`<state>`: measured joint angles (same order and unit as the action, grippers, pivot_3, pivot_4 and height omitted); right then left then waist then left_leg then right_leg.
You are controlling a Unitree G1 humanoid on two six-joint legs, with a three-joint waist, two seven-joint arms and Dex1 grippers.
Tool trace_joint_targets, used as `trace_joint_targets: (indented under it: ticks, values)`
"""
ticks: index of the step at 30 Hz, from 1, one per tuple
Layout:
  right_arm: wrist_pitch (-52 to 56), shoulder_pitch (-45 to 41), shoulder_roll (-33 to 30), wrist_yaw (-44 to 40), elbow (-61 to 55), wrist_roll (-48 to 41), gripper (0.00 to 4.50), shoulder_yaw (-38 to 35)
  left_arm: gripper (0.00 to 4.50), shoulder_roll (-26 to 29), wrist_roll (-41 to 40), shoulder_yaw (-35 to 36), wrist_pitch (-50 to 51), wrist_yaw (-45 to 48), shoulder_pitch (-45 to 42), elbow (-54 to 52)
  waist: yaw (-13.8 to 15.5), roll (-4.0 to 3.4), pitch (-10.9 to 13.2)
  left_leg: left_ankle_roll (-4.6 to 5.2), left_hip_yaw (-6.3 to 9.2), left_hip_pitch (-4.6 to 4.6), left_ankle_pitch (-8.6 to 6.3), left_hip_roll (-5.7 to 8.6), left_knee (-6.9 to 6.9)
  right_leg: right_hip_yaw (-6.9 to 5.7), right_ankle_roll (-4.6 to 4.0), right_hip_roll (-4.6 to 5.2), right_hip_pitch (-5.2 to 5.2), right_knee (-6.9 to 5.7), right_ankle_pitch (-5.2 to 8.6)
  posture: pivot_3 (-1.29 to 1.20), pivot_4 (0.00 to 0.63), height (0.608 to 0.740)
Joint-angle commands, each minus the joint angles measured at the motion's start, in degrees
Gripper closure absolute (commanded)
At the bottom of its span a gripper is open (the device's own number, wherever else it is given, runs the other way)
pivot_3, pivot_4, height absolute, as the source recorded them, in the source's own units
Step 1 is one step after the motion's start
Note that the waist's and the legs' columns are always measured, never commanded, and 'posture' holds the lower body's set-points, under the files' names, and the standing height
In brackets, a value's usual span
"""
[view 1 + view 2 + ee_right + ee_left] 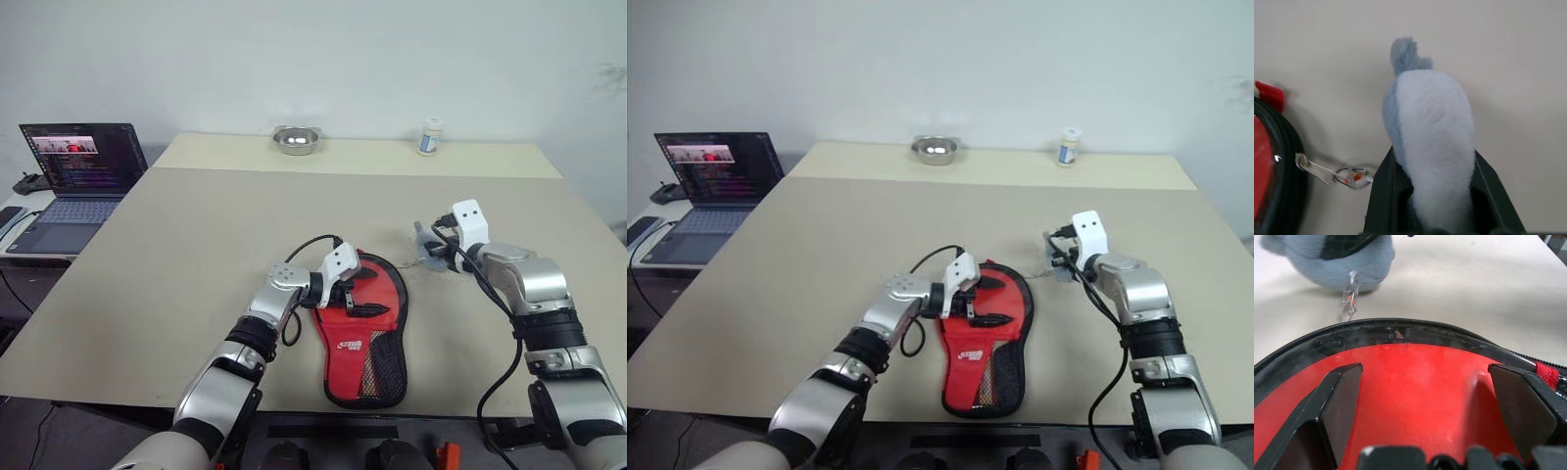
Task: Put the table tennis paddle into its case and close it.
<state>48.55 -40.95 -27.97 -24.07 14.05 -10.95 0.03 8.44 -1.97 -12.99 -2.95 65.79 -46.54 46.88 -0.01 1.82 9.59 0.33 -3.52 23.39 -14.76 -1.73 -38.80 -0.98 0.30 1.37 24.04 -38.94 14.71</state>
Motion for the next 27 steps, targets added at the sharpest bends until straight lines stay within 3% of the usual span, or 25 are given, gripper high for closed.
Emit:
trace_joint_targets:
  ticks: [1,8,11,16,22,27]
  values:
    - [3.00,3.02,-5.28,-1.50,-7.71,0.28,4.11,-1.94,0.00,-1.18,0.86,-0.77,0.11,0.22,2.10,5.12,0.15,-0.12,-0.09,0.00,0.00,0.00,0.00,0.01,0.00,0.00,0.00,0.01,0.00,0.01,0.00,0.00,0.150,0.740]
    - [13.66,15.65,-16.99,-8.05,-25.77,-4.33,4.11,-5.24,0.00,-2.10,1.32,-0.02,-0.03,-1.03,1.97,8.44,1.41,-0.66,-0.43,0.08,0.06,0.05,-0.05,0.11,-0.01,-0.07,0.16,0.05,-0.07,0.15,0.05,0.00,0.150,0.740]
    - [23.05,23.92,-22.30,-12.78,-42.35,-11.84,4.11,-7.99,0.00,-2.36,1.92,-0.15,-0.47,-2.02,1.60,9.87,1.68,-0.82,-0.55,0.09,0.21,0.11,-0.07,0.12,0.01,-0.22,0.42,0.06,-0.16,0.32,0.20,0.00,0.150,0.740]
    - [33.59,31.00,-24.55,-16.78,-59.18,-22.40,4.12,-12.39,0.00,-2.64,2.38,-0.38,-1.06,-2.46,1.04,11.18,1.46,-0.86,-0.64,0.16,0.35,-0.40,-0.13,0.04,0.04,-0.40,0.52,0.07,-0.85,0.68,0.20,0.00,0.150,0.740]
    - [35.29,43.30,-28.87,-22.32,-69.27,-30.91,4.14,-16.62,0.00,-2.95,3.20,-0.92,-1.72,-3.31,0.92,12.08,1.88,-0.86,-0.77,0.33,0.50,-0.37,-0.23,0.16,0.08,-0.51,0.63,0.16,-1.12,1.11,0.14,0.00,0.150,0.740]
    - [29.15,56.66,-32.31,-23.47,-71.99,-30.26,4.15,-16.40,0.00,-3.15,3.53,-0.93,-2.02,-4.20,0.63,12.59,2.43,-1.04,-1.05,0.70,0.56,-0.37,-0.55,0.36,0.07,-0.64,0.95,0.41,-1.47,1.61,0.27,0.00,0.150,0.740]
